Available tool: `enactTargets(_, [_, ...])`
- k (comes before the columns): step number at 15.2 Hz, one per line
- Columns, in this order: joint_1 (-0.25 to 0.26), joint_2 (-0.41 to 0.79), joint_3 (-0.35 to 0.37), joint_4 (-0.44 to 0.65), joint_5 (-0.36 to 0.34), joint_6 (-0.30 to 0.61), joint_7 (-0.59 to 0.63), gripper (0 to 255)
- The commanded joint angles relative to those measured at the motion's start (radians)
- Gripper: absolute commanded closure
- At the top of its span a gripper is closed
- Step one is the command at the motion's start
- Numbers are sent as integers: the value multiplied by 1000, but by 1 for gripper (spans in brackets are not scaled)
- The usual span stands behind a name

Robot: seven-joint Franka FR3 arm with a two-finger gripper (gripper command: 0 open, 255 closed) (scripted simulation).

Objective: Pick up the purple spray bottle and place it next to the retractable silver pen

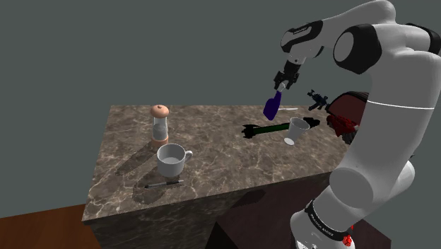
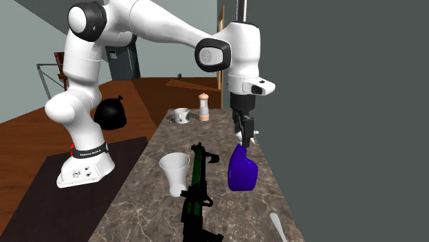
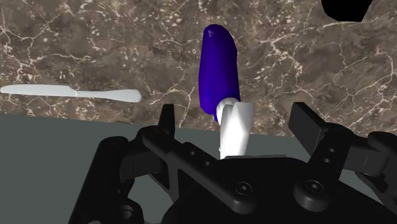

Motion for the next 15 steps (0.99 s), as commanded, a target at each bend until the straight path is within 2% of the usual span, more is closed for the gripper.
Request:
enactTargets(1, [0, 0, 0, 0, 0, 0, 0, 255])
enactTargets(10, [0, 0, 0, 0, 0, 0, 0, 255])
enactTargets(15, [0, -16, -5, 45, -10, -60, 8, 255])
